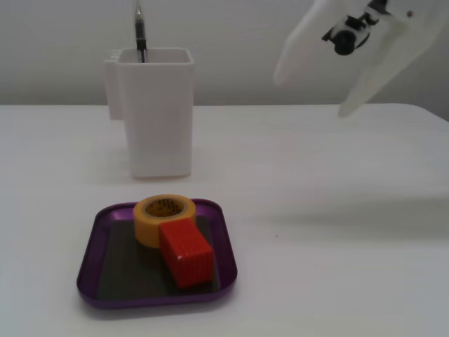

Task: Pick up the red cube and place it in the box.

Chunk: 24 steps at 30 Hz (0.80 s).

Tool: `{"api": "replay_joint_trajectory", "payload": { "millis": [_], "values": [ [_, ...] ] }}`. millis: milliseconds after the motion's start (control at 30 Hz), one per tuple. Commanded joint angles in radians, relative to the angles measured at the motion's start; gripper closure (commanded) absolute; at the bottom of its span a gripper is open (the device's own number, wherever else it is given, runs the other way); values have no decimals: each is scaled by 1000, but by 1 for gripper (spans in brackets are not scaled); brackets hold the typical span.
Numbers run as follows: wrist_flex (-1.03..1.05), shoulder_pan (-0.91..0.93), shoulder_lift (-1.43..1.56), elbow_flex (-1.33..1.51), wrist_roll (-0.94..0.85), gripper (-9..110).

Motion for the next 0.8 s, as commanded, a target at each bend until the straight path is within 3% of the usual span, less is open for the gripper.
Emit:
{"api": "replay_joint_trajectory", "payload": {
  "millis": [0,400,767],
  "values": [
    [-67,14,279,187,-2,78],
    [-57,15,864,749,0,78],
    [-55,15,927,836,8,83]
  ]
}}
